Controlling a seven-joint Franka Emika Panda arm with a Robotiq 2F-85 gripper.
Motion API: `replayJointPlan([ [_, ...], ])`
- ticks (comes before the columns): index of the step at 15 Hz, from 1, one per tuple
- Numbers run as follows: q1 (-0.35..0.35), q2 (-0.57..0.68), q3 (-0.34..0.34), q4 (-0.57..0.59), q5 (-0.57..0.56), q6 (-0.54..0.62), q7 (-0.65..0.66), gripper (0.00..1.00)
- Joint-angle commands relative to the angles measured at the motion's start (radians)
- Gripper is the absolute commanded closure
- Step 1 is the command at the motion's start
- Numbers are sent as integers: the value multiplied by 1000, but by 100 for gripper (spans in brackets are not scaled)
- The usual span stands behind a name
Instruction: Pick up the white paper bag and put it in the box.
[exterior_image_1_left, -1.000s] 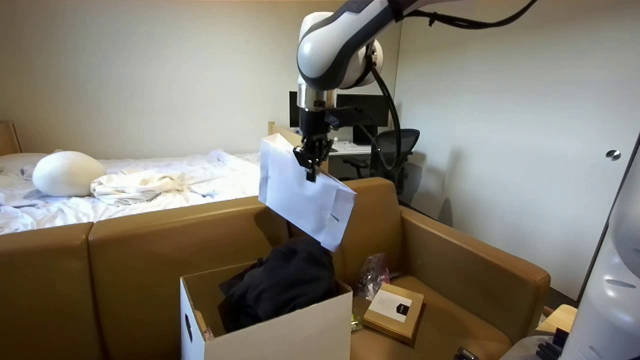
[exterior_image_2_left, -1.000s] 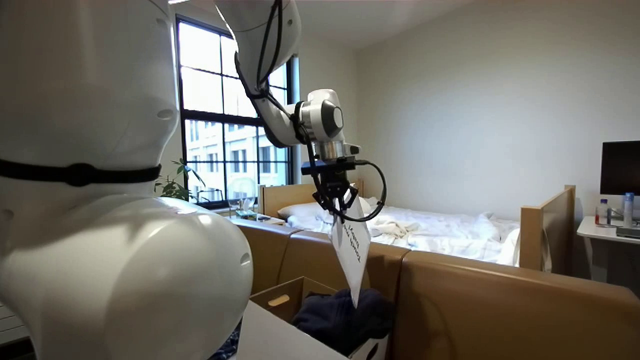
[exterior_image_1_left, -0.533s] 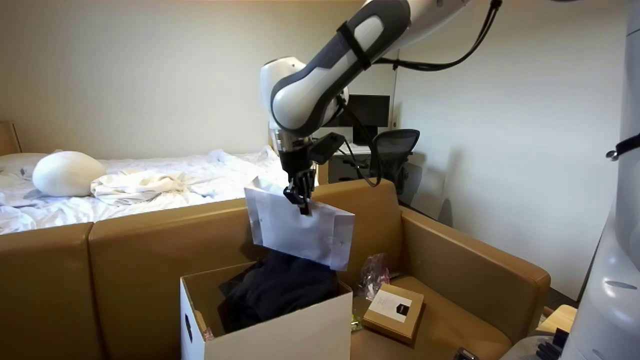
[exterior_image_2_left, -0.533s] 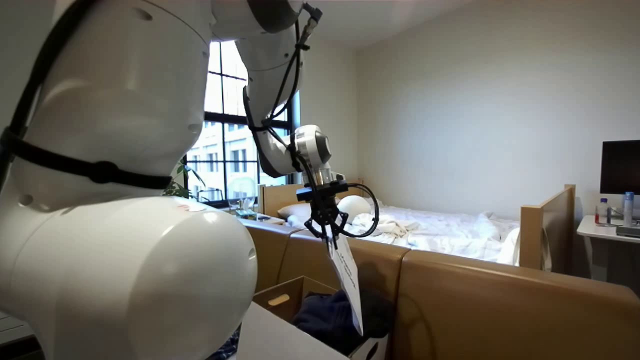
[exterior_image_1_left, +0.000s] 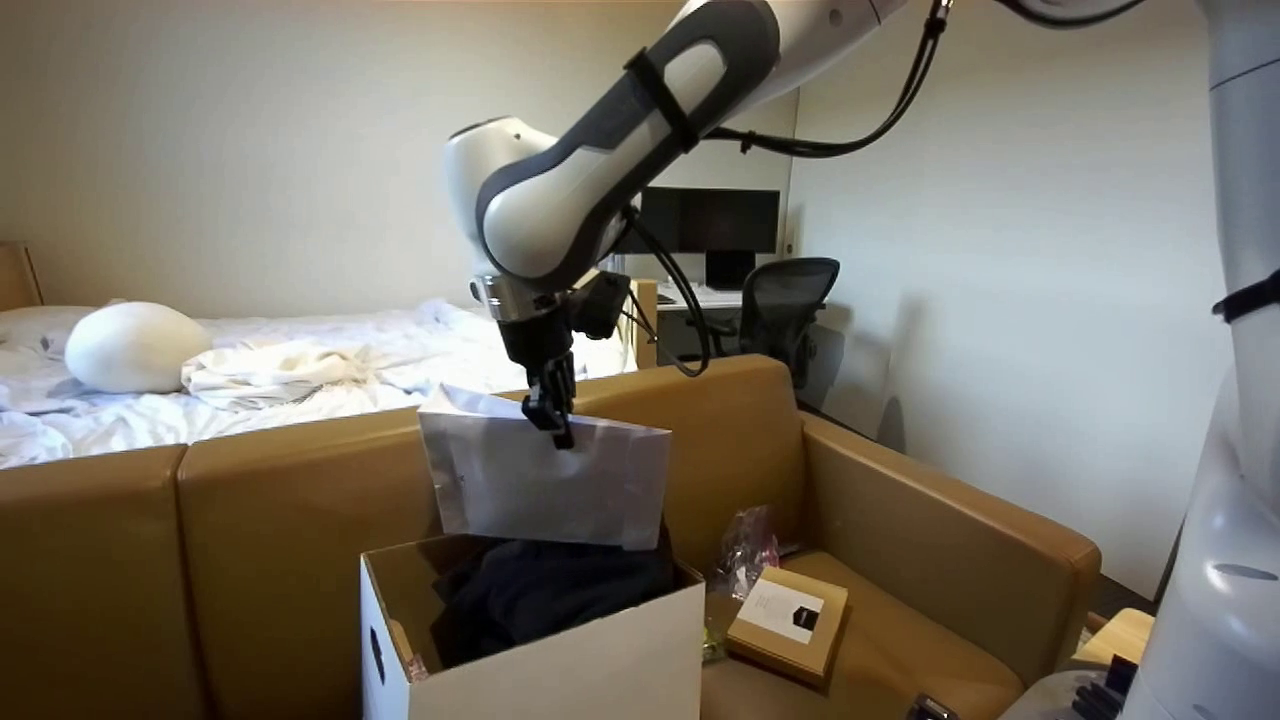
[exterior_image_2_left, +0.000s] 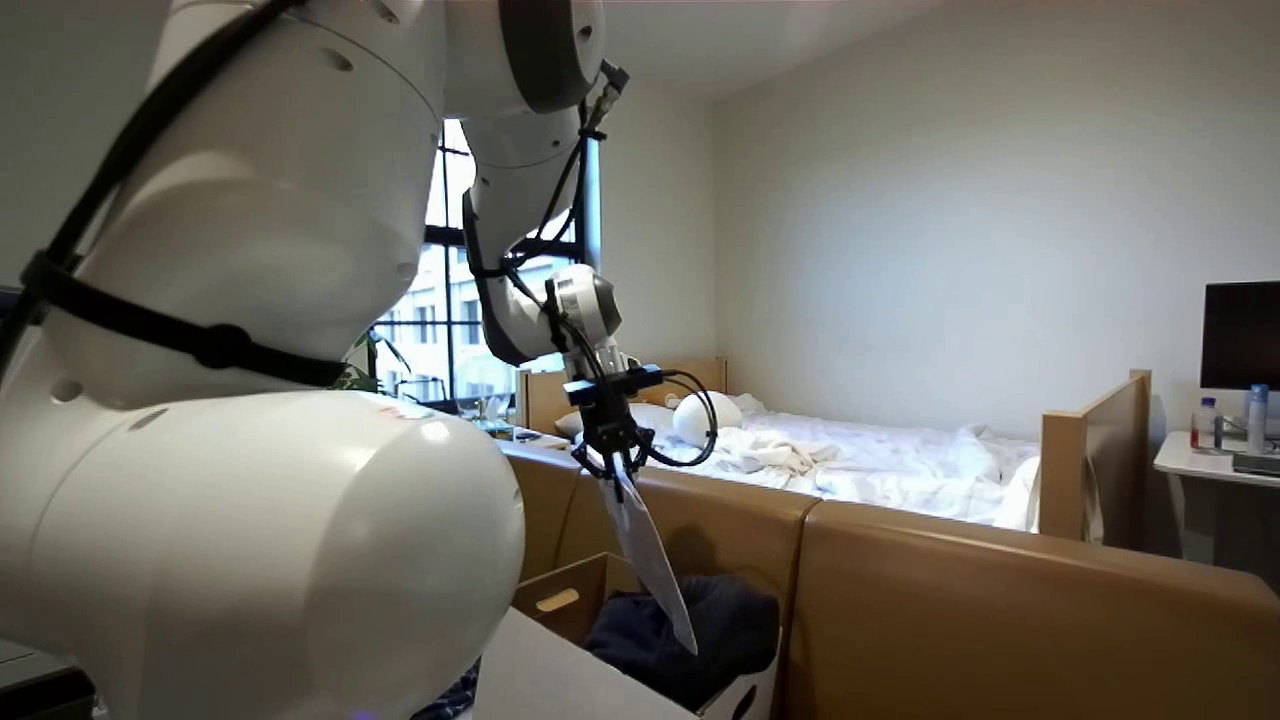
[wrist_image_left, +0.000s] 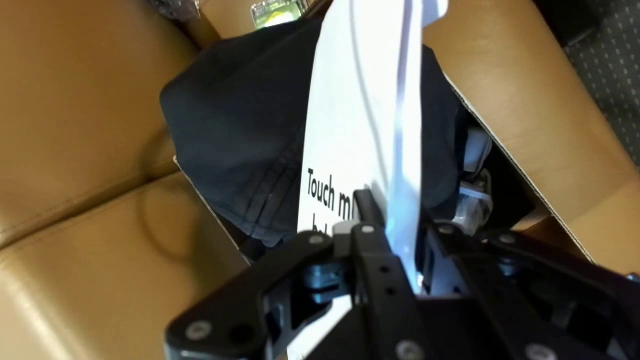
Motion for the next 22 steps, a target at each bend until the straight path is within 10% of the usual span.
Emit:
replayJointPlan([
  [1, 1, 29, 21, 65, 12, -34, -100, 90],
  [7, -31, 137, 58, 218, 181, -168, -349, 90],
  [22, -114, 529, -1, 537, 300, -237, -304, 90],
])
